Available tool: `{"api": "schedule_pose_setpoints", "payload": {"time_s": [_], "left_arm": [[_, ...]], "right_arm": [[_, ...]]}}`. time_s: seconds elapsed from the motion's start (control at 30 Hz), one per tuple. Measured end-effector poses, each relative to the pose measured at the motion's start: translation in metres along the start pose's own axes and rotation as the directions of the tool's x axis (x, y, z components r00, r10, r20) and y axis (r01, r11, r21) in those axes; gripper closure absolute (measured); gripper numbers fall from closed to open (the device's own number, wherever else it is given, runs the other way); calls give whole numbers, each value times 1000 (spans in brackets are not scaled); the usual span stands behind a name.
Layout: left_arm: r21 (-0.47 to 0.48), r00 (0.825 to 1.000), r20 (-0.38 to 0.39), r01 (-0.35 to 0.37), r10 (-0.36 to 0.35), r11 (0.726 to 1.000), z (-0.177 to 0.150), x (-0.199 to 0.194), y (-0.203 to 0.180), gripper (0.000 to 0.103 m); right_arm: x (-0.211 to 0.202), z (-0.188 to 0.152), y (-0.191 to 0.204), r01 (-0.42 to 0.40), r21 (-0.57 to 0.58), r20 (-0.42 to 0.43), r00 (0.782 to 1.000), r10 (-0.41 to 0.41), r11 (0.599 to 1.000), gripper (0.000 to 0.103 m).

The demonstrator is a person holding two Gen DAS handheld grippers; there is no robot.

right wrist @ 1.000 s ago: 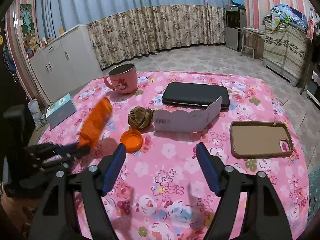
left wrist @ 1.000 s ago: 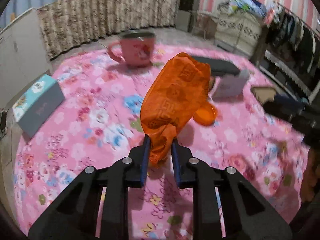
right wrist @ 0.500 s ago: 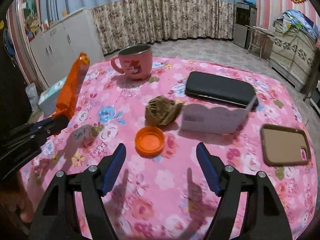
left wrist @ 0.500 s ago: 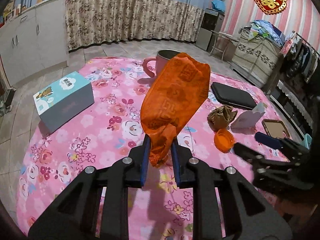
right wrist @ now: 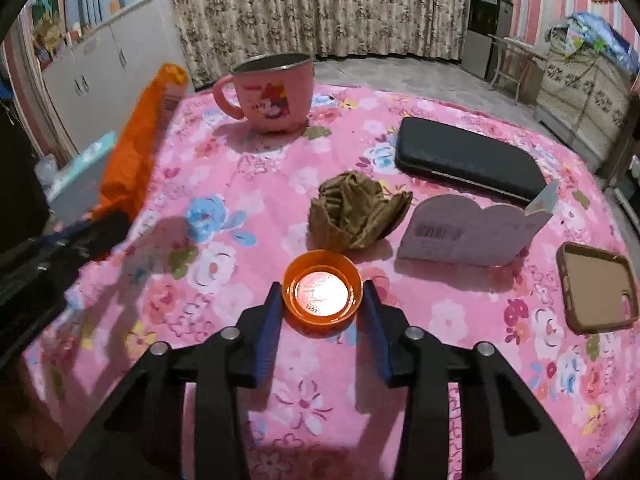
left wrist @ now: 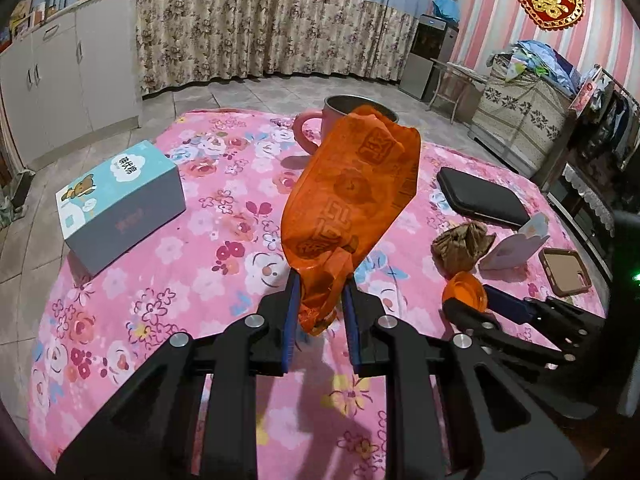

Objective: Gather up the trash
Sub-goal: 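Grasp the orange mesh bag with the left gripper while the right gripper grasps the orange cup, then carry the mesh bag and orange cup with both grippers over the wastebasket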

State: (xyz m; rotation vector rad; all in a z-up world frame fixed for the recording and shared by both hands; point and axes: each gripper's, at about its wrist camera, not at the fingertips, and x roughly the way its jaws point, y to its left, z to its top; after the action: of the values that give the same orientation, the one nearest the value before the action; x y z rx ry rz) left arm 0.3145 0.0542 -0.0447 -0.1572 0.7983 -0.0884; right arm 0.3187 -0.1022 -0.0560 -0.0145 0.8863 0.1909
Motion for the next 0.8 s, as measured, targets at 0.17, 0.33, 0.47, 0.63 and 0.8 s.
{"api": "schedule_pose_setpoints", "payload": {"time_s": [0.17,0.33,0.47,0.63,0.8], "left_arm": [[10,1000,7,-8,8,1000,0,-2,0,84],[29,1000,30,7,-8,1000,2,-14,-12,84],[85,996,61,59,-65,995,8,-28,-53,84],[214,986,86,120,-141,969,24,-47,-140,84],[352,967,102,184,-233,918,23,-65,-250,84]], "right_arm": [[-31,6,-8,-25,-1,70,997,25,1000,63],[-72,3,-38,7,37,157,988,-13,999,63],[-123,-3,-80,46,64,235,970,-60,997,63],[-177,-20,-153,195,124,297,928,-224,973,63],[-238,-49,-267,217,348,323,886,-334,912,63]]}}
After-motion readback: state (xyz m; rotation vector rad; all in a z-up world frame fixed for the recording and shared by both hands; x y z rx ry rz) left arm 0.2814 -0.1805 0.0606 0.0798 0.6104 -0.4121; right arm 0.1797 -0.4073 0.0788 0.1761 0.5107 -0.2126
